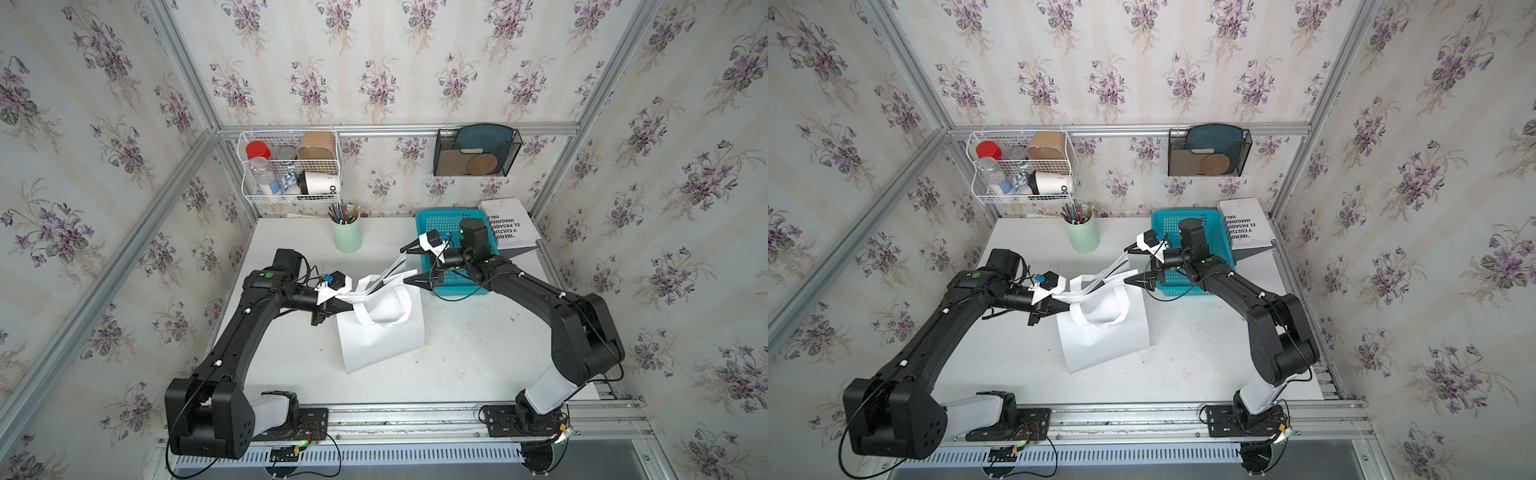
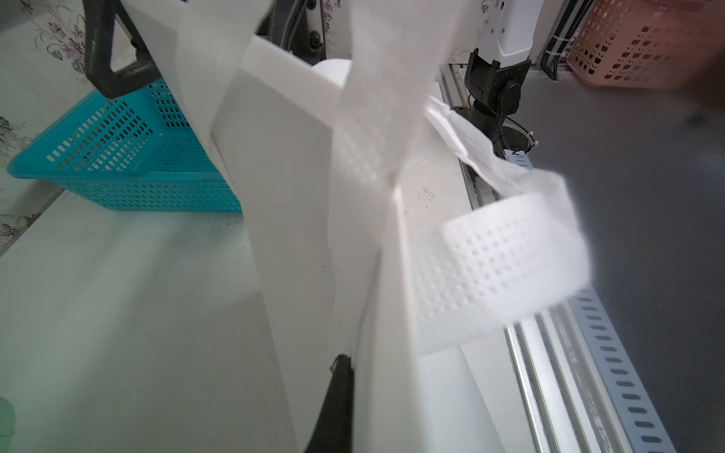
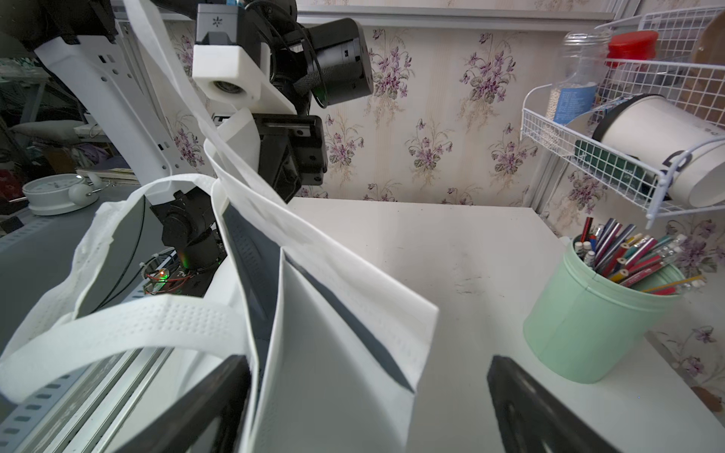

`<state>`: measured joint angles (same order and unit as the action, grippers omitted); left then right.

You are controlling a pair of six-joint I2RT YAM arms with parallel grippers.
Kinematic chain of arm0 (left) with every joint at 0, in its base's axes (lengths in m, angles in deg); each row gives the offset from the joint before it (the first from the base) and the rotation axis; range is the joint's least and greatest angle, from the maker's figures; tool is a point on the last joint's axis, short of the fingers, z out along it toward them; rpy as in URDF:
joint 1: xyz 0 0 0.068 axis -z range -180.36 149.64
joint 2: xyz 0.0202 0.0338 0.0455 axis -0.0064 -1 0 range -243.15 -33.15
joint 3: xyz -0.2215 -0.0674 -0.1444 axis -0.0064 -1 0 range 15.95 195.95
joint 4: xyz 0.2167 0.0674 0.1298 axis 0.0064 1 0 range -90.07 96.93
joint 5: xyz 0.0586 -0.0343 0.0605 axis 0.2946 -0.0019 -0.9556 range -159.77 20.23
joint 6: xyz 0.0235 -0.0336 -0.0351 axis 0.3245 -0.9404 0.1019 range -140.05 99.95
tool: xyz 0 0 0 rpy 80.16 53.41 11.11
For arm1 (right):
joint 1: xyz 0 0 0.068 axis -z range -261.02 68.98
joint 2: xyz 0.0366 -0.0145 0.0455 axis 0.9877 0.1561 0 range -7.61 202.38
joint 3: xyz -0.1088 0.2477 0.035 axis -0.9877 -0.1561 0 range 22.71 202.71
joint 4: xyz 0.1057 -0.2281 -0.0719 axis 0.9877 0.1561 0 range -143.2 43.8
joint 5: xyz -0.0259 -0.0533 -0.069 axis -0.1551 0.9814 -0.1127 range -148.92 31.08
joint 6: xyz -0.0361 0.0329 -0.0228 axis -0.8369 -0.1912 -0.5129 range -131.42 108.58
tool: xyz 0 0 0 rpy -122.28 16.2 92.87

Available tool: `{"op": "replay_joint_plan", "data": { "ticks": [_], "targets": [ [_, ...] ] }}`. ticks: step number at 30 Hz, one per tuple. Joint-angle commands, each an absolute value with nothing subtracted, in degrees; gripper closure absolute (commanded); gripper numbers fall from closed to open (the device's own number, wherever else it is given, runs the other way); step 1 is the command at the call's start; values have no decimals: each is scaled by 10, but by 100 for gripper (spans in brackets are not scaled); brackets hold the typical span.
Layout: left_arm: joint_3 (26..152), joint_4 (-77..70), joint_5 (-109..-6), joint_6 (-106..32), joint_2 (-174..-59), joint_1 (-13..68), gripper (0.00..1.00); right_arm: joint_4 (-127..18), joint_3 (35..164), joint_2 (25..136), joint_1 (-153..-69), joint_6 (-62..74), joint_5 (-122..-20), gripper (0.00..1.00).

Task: Place the ice pack in the delivery bag
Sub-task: Adjust the delivery bag at the center of the board.

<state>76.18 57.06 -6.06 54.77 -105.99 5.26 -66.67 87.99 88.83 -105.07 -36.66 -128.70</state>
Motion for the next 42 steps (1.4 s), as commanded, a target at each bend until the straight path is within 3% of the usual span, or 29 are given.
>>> {"op": "replay_joint_plan", "data": {
  "ticks": [1,5,11,14,19,27,31,35,42],
  "targets": [
    [764,578,-43,552,-1061,52,100,-684,893,911,-1051,-332,-1317,5],
    [766,566,-39,542,-1063,51,100,-687,913,927,-1056,-320,-1336,16],
    [759,547,-36,524,-1058,43,100,-686,895,925,-1062,-315,-1356,24],
    [759,548,-35,522,-1059,40,100,-686,882,913,-1063,-314,-1357,35],
    [751,532,-31,500,-1055,34,100,-685,860,887,-1062,-314,-1347,66],
    [726,457,-45,405,-1046,29,100,-689,833,850,-1062,-318,-1323,100],
    [705,394,-115,290,-1035,24,95,-725,796,804,-1062,-311,-1264,100],
    [686,373,-124,262,-1020,16,95,-793,734,761,-1062,-280,-1204,100],
    [676,369,-75,302,-1020,15,100,-905,720,805,-1077,-179,-1241,56]
  ]
}}
